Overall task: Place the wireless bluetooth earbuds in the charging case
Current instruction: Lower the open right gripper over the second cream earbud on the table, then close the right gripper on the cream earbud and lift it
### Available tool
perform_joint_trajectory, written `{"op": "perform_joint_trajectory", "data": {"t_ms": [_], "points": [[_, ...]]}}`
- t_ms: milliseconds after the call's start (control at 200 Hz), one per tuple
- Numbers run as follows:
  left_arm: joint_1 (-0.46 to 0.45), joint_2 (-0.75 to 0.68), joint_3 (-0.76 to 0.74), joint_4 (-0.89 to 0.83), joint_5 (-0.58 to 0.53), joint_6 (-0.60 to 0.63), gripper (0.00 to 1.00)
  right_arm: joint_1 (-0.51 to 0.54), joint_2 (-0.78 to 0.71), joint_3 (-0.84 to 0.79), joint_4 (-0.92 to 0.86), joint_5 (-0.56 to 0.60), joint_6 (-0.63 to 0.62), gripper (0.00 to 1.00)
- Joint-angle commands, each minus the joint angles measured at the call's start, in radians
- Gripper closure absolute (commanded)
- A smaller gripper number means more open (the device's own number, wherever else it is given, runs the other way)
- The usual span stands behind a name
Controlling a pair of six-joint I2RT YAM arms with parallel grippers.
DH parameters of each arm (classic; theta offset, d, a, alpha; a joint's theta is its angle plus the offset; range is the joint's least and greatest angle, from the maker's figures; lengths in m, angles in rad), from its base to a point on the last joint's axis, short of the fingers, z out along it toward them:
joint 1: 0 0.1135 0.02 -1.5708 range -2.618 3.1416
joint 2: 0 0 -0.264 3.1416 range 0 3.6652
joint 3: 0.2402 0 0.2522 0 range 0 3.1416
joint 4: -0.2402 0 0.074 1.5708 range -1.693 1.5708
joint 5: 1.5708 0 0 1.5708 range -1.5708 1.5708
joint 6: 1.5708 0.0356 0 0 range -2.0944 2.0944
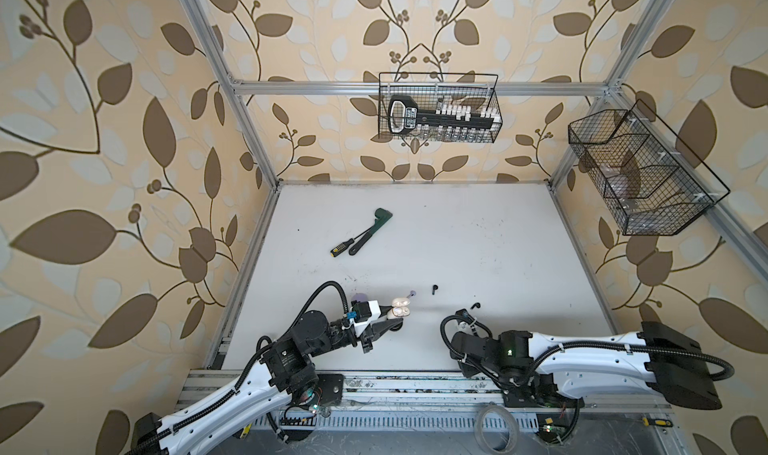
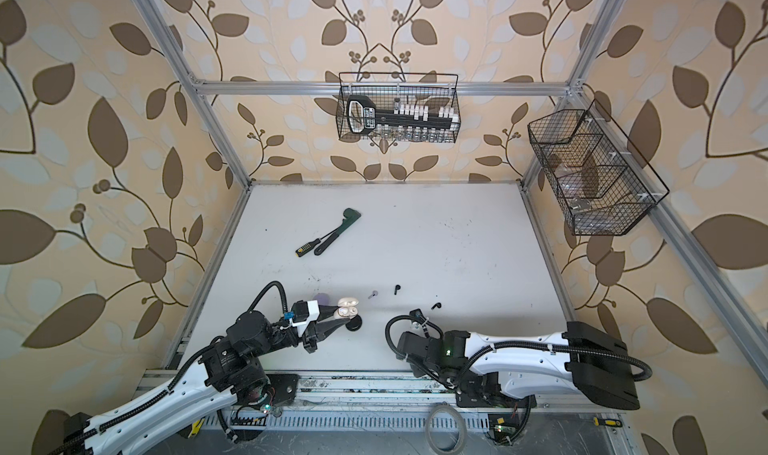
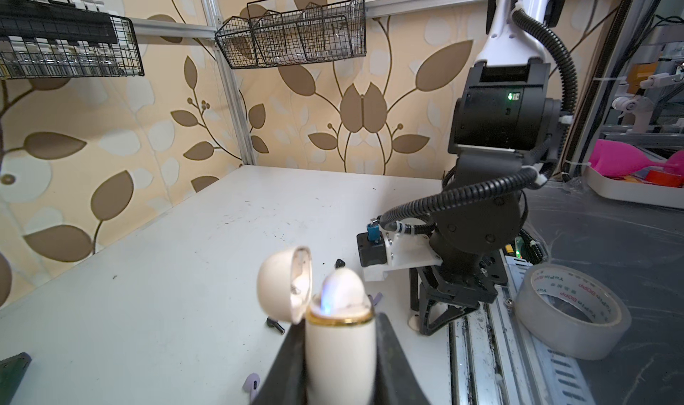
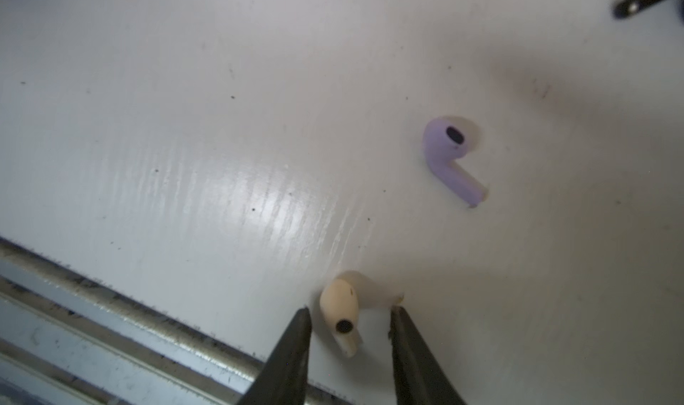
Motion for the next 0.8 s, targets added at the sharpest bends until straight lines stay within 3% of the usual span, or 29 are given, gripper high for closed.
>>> {"op": "perform_joint_trajectory", "data": {"t_ms": [0,475,575,795], "points": [[-0.008,-0.013,0.036,0.028,0.019,0.002,1.00,0.005,0.039,0.023,-0.019,0.016,0.041,0.68],[-0.008,-0.042,0.038,0.006,0.024,-0.003,1.00,-0.015,0.099,0.016,-0.039,0.058,0.095,0.84],[-0.008,-0.048,0.036,0.004,0.022,-0.003,1.00,-0.001,0.092,0.016,-0.051,0.057,0.108,0.84],[-0.008,-0.044,0.037,0.003,0.023,-0.003,1.00,0.011,0.065,-0.002,-0.057,0.064,0.130,0.74]]}}
